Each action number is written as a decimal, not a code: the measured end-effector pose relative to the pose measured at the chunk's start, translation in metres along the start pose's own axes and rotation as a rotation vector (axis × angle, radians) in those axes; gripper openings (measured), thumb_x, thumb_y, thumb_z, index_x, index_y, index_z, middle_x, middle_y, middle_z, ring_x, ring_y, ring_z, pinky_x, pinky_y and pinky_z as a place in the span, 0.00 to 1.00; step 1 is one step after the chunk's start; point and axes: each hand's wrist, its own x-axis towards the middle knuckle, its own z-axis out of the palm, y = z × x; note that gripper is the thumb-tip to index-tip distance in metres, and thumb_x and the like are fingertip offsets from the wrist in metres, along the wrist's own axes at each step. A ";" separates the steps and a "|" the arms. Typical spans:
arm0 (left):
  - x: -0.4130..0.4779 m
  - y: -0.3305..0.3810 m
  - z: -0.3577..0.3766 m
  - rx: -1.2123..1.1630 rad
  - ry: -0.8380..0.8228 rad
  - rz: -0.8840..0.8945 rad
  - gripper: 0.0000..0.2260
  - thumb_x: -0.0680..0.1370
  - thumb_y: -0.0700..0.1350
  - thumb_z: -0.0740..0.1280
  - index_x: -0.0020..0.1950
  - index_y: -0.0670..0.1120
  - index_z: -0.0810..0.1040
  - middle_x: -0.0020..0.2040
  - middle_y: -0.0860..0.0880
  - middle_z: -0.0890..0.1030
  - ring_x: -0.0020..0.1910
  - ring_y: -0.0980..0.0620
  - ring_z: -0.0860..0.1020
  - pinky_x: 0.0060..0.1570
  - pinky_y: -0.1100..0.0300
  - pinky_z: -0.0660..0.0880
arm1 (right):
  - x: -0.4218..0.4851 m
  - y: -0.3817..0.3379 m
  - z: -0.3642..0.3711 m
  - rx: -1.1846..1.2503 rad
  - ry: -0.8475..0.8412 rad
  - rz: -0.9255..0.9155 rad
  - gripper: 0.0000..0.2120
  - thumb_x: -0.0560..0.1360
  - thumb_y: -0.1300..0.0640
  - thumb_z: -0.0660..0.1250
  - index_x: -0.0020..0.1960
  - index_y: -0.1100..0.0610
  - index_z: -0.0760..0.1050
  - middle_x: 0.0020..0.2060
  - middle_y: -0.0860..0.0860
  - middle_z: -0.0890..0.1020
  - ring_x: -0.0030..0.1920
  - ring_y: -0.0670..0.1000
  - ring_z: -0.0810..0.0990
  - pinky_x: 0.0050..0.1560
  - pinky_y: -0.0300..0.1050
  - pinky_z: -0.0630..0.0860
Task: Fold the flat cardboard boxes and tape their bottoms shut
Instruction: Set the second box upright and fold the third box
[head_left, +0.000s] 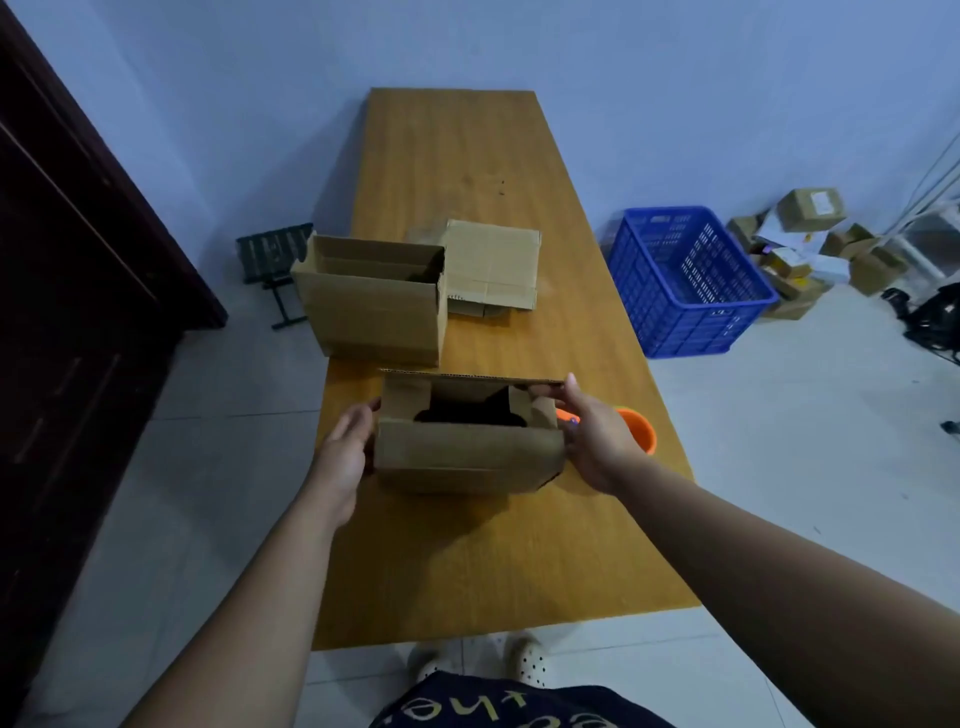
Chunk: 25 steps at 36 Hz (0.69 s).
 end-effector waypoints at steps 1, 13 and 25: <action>0.000 0.000 0.001 -0.015 0.002 0.022 0.14 0.82 0.55 0.56 0.67 0.58 0.71 0.67 0.46 0.73 0.66 0.45 0.71 0.67 0.44 0.67 | -0.001 0.001 0.001 0.017 0.003 0.005 0.21 0.83 0.44 0.52 0.55 0.51 0.81 0.66 0.52 0.74 0.69 0.53 0.70 0.70 0.54 0.66; 0.008 0.004 -0.005 0.387 -0.218 -0.115 0.35 0.77 0.35 0.66 0.77 0.58 0.55 0.58 0.41 0.77 0.60 0.40 0.75 0.63 0.41 0.70 | -0.004 -0.007 0.004 -0.586 -0.081 -0.013 0.24 0.79 0.65 0.62 0.69 0.43 0.70 0.66 0.48 0.64 0.66 0.55 0.68 0.52 0.42 0.75; 0.001 0.012 0.030 1.010 -0.086 -0.133 0.46 0.74 0.64 0.65 0.78 0.44 0.43 0.74 0.41 0.63 0.69 0.41 0.67 0.62 0.51 0.71 | 0.008 -0.013 0.031 -1.335 -0.099 0.110 0.48 0.70 0.46 0.75 0.76 0.42 0.46 0.71 0.62 0.60 0.64 0.64 0.71 0.51 0.51 0.78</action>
